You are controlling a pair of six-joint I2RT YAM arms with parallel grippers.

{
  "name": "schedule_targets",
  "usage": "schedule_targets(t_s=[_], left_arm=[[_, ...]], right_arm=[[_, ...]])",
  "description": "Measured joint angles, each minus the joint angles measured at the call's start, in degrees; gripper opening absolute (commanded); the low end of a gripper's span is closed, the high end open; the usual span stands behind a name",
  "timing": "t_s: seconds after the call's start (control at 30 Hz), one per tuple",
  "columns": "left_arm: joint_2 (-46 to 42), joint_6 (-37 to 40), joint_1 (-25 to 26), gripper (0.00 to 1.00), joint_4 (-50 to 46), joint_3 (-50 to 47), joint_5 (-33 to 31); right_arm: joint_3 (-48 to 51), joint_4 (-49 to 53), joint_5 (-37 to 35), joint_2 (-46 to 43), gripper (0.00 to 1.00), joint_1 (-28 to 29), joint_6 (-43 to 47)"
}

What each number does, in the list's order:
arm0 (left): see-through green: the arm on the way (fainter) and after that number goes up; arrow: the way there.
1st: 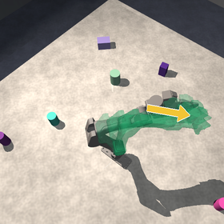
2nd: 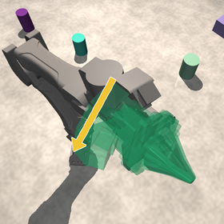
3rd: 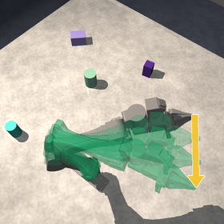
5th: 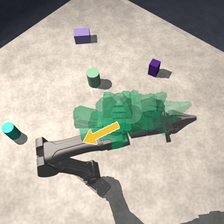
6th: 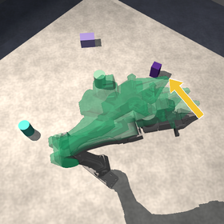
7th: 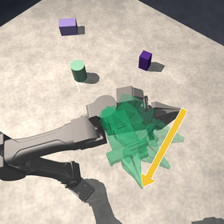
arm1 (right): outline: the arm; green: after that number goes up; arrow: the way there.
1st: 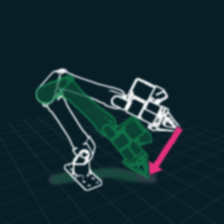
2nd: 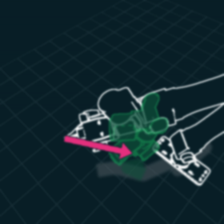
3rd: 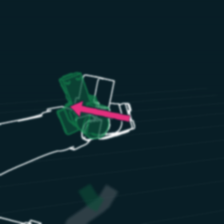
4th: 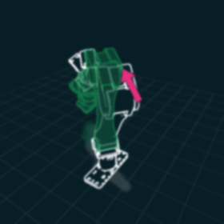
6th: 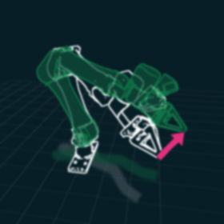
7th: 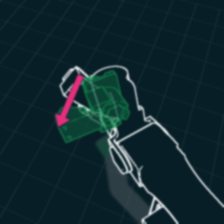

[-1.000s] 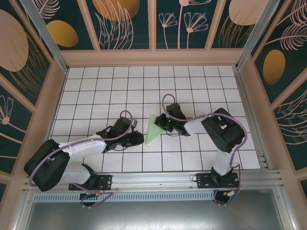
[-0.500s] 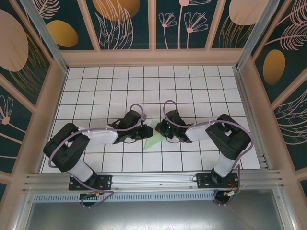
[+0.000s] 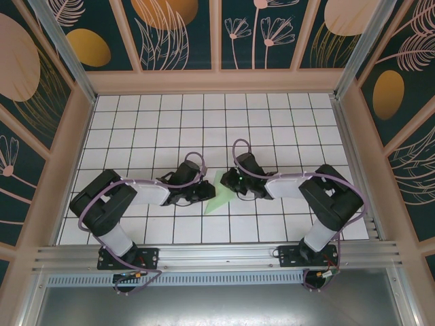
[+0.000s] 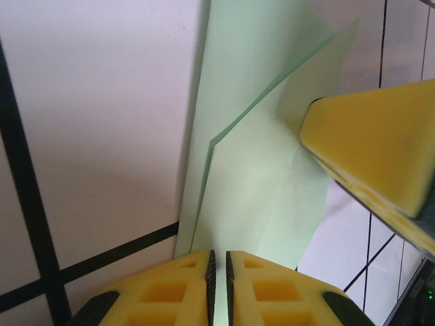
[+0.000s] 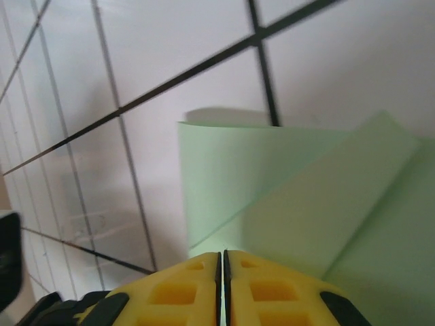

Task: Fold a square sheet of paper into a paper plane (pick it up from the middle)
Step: Fourth fold the wing at the center of the table.

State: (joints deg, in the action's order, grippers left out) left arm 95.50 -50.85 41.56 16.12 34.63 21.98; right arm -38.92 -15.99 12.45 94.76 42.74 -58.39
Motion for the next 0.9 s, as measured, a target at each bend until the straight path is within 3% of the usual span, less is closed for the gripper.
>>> schedule_targets(t_s=[0.43, 0.9], left_arm=[[-0.04, 1.40, 0.00, 0.13, 0.59, -0.42, -0.22], [0.11, 2.43, 0.00, 0.12, 1.70, -1.07, -0.31]], right_arm=[[-0.68, -1.11, 1.53, 3.98, 0.07, -0.52, 1.03], [1.55, -5.77, 4.42, 4.44, 0.10, -9.84, 4.13]])
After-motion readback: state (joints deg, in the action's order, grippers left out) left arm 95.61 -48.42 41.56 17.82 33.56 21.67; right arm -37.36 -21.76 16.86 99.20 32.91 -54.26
